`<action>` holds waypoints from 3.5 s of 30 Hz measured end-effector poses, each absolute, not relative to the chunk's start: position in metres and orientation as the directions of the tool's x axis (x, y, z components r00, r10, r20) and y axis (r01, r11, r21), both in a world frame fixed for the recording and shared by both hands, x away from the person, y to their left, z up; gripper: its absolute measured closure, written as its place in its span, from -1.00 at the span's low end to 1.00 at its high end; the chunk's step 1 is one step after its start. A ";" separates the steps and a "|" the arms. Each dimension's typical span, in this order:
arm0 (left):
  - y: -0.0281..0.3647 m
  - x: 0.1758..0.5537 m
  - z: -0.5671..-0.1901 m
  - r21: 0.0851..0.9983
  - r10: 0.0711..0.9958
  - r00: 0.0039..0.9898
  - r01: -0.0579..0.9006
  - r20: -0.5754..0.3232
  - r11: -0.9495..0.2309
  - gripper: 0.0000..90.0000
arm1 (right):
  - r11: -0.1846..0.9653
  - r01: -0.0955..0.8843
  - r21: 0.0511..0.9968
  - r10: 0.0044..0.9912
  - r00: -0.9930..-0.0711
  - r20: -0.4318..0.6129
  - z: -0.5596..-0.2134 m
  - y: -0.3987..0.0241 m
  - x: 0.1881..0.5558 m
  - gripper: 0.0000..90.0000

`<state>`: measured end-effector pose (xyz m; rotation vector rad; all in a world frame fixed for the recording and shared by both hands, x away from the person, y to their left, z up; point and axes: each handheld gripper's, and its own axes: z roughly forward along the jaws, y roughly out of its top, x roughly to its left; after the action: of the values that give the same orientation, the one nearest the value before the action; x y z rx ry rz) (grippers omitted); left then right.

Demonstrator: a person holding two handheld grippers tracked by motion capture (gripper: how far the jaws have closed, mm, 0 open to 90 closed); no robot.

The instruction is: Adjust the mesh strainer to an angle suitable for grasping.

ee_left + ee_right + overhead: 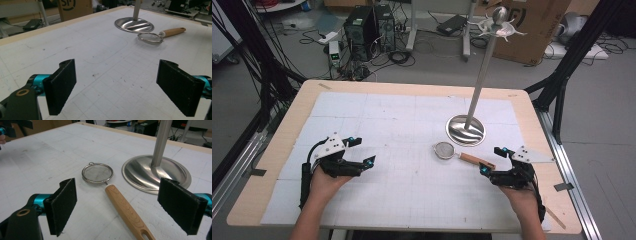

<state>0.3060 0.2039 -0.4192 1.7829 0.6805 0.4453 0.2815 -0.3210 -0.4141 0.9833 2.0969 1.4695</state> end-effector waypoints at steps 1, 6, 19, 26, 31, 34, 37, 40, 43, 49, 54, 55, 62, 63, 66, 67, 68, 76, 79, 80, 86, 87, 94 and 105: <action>0.204 0.306 -0.419 0.951 0.646 0.762 0.226 -0.038 -0.210 -0.63 | 0.198 0.319 0.927 0.736 -0.673 0.074 -0.415 -0.321 0.282 -0.67; 0.204 0.304 -0.418 0.949 0.635 0.772 0.225 -0.037 -0.219 -0.63 | 0.199 0.325 0.925 0.733 -0.675 0.080 -0.415 -0.319 0.281 -0.67; 0.208 0.304 -0.417 0.952 0.646 0.761 0.239 -0.061 -0.191 -0.63 | 0.242 0.333 0.911 0.724 -0.687 0.058 -0.409 -0.309 0.288 -0.67; 0.206 0.303 -0.416 0.952 0.634 0.772 0.226 -0.046 -0.206 -0.63 | 0.288 0.361 0.887 0.726 -0.686 0.044 -0.412 -0.302 0.302 -0.67; 0.203 0.304 -0.417 0.951 0.632 0.774 0.220 -0.036 -0.216 -0.63 | 0.326 0.384 0.864 0.724 -0.689 0.033 -0.418 -0.297 0.311 -0.65; 0.202 0.304 -0.418 0.949 0.631 0.775 0.223 -0.034 -0.223 -0.63 | 0.337 0.408 0.848 0.719 -0.694 0.048 -0.422 -0.295 0.317 -0.59; 0.202 0.304 -0.417 0.952 0.630 0.776 0.215 -0.031 -0.218 -0.63 | 0.340 0.441 0.831 0.713 -0.697 0.079 -0.428 -0.292 0.324 -0.41; 0.201 0.303 -0.417 0.954 0.627 0.779 0.207 -0.027 -0.216 -0.63 | 0.355 0.461 0.814 0.719 -0.691 0.078 -0.432 -0.289 0.328 -0.33; 0.200 0.304 -0.417 0.953 0.624 0.781 0.208 -0.025 -0.222 -0.63 | 0.373 0.463 0.804 0.724 -0.688 0.060 -0.433 -0.286 0.330 -0.22; 0.199 0.304 -0.417 0.954 0.616 0.788 0.204 -0.026 -0.220 -0.63 | 0.401 0.476 0.783 0.725 -0.687 0.046 -0.435 -0.277 0.337 -0.14; 0.199 0.304 -0.417 0.954 0.615 0.788 0.204 -0.026 -0.221 -0.63 | 0.451 0.489 0.746 0.714 -0.700 0.027 -0.439 -0.269 0.341 0.04; 0.199 0.303 -0.417 0.953 0.616 0.787 0.208 -0.029 -0.221 -0.63 | 0.462 0.492 0.738 0.713 -0.701 0.021 -0.440 -0.268 0.342 0.08; 0.200 0.304 -0.417 0.954 0.616 0.787 0.210 -0.035 -0.214 -0.63 | 0.476 0.506 0.719 0.699 -0.714 0.040 -0.441 -0.268 0.342 0.39; 0.199 0.304 -0.416 0.954 0.610 0.792 0.207 -0.033 -0.216 -0.63 | 0.481 0.503 0.718 0.691 -0.722 0.042 -0.441 -0.268 0.341 0.43; 0.198 0.303 -0.416 0.953 0.611 0.791 0.206 -0.029 -0.221 -0.63 | 0.490 0.504 0.711 0.677 -0.734 0.054 -0.440 -0.266 0.339 0.48; 0.198 0.303 -0.417 0.954 0.608 0.793 0.206 -0.031 -0.219 -0.63 | 0.494 0.504 0.709 0.674 -0.737 0.054 -0.440 -0.265 0.338 0.49; 0.198 0.303 -0.417 0.953 0.608 0.794 0.206 -0.030 -0.221 -0.63 | 0.496 0.504 0.707 0.671 -0.739 0.057 -0.440 -0.264 0.337 0.49; 0.198 0.303 -0.416 0.953 0.614 0.789 0.207 -0.030 -0.220 -0.63 | 0.514 0.508 0.691 0.664 -0.745 0.053 -0.441 -0.259 0.333 0.43; 0.198 0.303 -0.416 0.953 0.610 0.792 0.207 -0.029 -0.223 -0.63 | 0.525 0.499 0.690 0.657 -0.753 0.044 -0.441 -0.258 0.333 0.50; 0.198 0.303 -0.416 0.953 0.611 0.791 0.206 -0.028 -0.222 -0.63 | 0.527 0.498 0.689 0.658 -0.752 0.040 -0.441 -0.257 0.332 0.51; 0.199 0.304 -0.416 0.953 0.616 0.787 0.212 -0.035 -0.217 -0.63 | 0.536 0.481 0.694 0.633 -0.773 0.046 -0.439 -0.250 0.330 0.54; 0.199 0.303 -0.416 0.953 0.616 0.787 0.213 -0.036 -0.217 -0.63 | 0.536 0.480 0.694 0.631 -0.774 0.049 -0.439 -0.249 0.330 0.54; 0.199 0.303 -0.416 0.953 0.613 0.789 0.210 -0.033 -0.219 -0.63 | 0.549 0.453 0.703 0.581 -0.811 0.069 -0.440 -0.232 0.327 0.54; 0.199 0.303 -0.415 0.952 0.617 0.787 0.210 -0.028 -0.224 -0.62 | 0.599 0.395 0.696 0.476 -0.875 0.087 -0.440 -0.189 0.322 0.54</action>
<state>0.3030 0.1993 -0.4149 1.7929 0.6400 0.4276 0.3218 -0.1887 -0.4398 0.7411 2.7114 1.1403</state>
